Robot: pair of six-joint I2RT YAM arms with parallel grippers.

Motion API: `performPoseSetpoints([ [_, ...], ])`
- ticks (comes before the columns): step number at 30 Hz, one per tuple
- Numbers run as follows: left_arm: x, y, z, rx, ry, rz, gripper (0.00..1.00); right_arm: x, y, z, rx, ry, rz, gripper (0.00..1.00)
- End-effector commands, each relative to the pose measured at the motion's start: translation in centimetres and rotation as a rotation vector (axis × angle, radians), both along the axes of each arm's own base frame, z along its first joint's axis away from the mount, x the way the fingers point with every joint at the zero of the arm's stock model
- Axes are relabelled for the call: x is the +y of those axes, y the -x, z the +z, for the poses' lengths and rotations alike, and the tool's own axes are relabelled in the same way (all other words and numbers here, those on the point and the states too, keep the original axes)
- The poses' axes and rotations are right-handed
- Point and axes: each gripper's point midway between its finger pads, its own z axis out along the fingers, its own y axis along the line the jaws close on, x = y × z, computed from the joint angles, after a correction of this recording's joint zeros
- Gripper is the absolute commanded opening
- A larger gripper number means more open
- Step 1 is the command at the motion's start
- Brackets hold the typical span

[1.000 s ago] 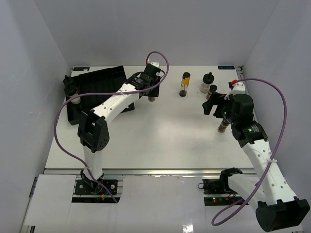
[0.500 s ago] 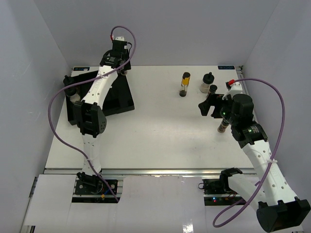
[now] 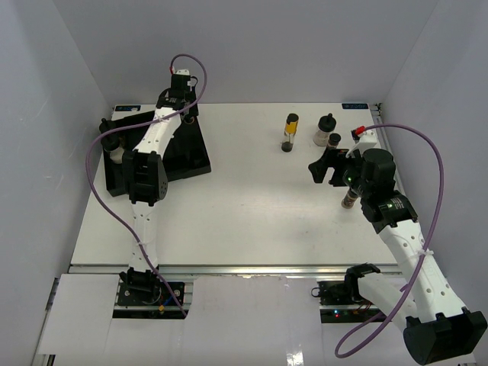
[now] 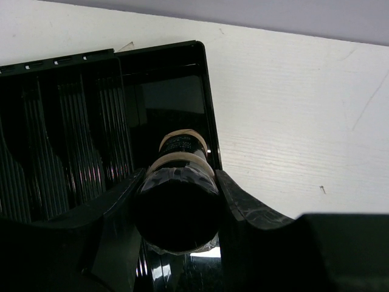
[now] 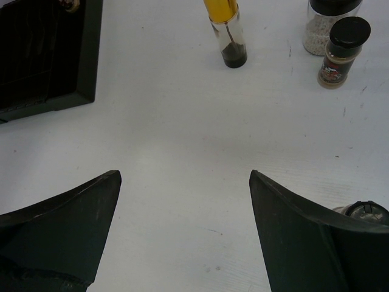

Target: Organize the condiment bottles

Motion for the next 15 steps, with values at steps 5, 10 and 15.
performPoseSetpoints([
  [5, 1.5, -1.9, -0.8, -0.049, -0.002, -0.007, 0.00, 0.4, -0.2, 1.5, -0.060, -0.021, 0.011, 0.93],
  [10, 2.0, -2.3, -2.3, -0.037, -0.017, -0.018, 0.00, 0.5, -0.2, 1.3, -0.058, -0.019, 0.013, 0.93],
  [15, 1.9, -2.4, -2.9, -0.026, -0.015, -0.034, 0.13, 0.4, -0.3, 1.2, -0.057, -0.019, 0.011, 0.92],
])
